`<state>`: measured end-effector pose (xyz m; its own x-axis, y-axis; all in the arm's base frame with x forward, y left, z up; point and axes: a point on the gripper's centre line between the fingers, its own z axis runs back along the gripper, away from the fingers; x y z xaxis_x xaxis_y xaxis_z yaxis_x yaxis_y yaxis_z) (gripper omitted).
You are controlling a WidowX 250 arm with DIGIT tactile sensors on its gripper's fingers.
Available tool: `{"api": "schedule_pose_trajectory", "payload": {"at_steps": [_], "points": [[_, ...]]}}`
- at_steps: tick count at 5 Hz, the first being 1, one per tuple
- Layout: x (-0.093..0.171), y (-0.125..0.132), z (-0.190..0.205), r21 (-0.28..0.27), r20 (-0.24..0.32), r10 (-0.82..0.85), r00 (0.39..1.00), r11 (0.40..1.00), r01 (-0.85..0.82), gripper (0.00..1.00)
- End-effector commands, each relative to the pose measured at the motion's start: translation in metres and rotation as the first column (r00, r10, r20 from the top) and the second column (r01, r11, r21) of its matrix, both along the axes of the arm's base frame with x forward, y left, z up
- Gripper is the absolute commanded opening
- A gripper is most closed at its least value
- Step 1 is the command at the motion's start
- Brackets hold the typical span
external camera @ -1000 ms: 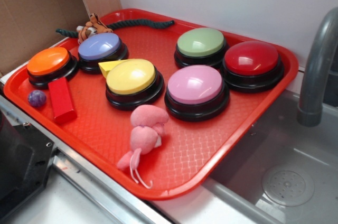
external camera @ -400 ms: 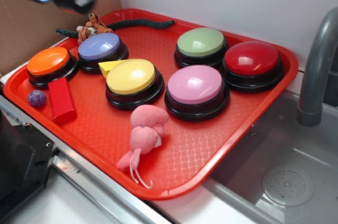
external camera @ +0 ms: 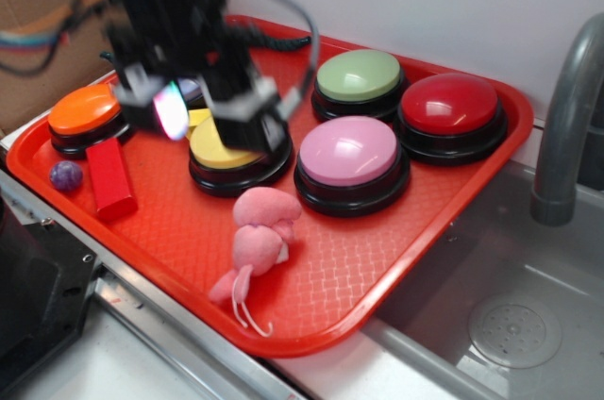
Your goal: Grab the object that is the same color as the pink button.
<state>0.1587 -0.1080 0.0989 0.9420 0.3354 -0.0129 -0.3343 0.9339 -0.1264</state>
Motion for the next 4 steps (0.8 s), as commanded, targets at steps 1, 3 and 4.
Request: {"api": "schedule_pose_trajectory", "payload": {"at_steps": [1, 3, 4], "points": [[0.01, -0.011, -0.046, -0.002, 0.077, 0.16, 0.984, 0.987, -0.161, 1.0], [0.004, -0.015, -0.076, 0.047, 0.107, 0.216, 0.97, 0.974, -0.222, 0.26], [0.006, -0.016, -0.07, 0.009, 0.095, 0.145, 0.985, 0.989, -0.147, 0.0]]}}
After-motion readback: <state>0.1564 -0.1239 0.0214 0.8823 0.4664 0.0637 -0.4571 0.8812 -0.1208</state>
